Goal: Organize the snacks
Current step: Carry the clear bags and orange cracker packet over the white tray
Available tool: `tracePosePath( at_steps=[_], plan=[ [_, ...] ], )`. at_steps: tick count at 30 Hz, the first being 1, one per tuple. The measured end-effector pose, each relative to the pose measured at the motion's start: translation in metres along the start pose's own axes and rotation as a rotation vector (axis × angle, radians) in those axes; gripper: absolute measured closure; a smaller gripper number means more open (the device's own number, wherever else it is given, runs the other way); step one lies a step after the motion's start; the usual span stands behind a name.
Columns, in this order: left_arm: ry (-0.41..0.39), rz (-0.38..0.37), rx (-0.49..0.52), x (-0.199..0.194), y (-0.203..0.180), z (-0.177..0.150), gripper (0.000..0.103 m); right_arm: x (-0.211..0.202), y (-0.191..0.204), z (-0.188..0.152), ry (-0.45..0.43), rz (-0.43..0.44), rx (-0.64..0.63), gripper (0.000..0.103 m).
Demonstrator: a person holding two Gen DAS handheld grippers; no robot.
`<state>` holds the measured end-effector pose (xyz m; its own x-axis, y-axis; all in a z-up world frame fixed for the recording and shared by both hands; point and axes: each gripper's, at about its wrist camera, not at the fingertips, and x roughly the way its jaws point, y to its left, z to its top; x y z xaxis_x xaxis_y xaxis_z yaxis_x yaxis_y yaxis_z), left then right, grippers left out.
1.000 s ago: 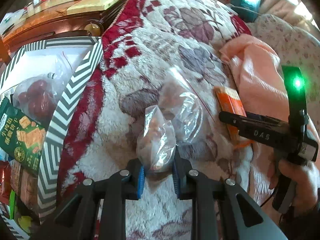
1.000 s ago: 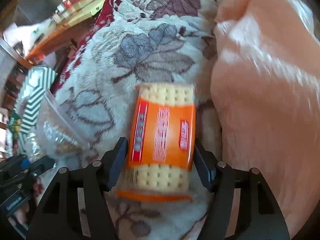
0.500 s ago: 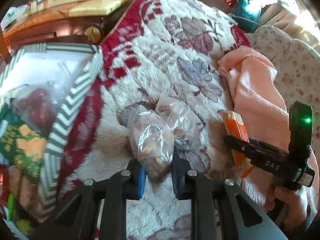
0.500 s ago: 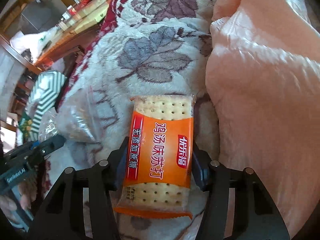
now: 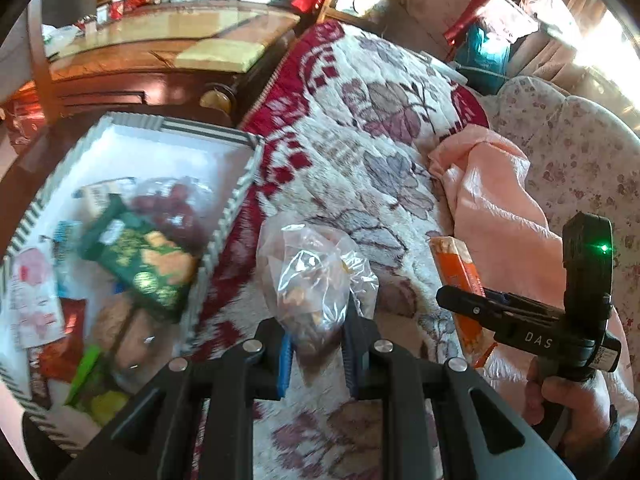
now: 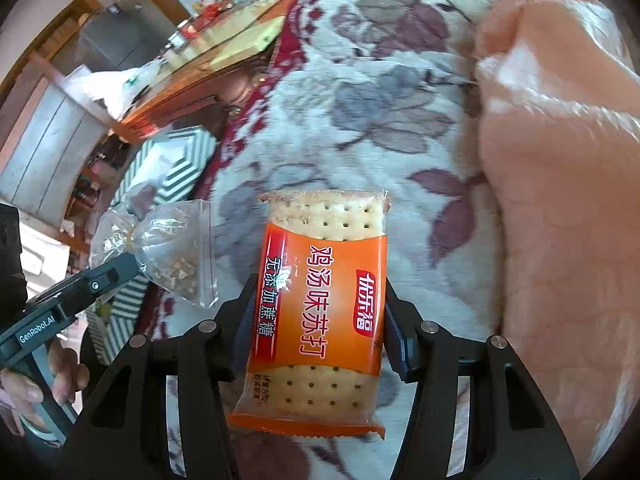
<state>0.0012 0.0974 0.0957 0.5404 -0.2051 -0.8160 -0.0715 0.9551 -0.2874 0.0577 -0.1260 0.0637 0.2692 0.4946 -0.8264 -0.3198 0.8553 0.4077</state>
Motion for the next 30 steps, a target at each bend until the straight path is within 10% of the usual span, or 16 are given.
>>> tracePosePath(
  at_steps=[30],
  plan=[
    [-0.146, 0.161, -0.149, -0.084, 0.117, -0.006, 0.081, 0.033, 0.186, 0.022, 0.058, 0.1, -0.321, 0.049]
  ],
)
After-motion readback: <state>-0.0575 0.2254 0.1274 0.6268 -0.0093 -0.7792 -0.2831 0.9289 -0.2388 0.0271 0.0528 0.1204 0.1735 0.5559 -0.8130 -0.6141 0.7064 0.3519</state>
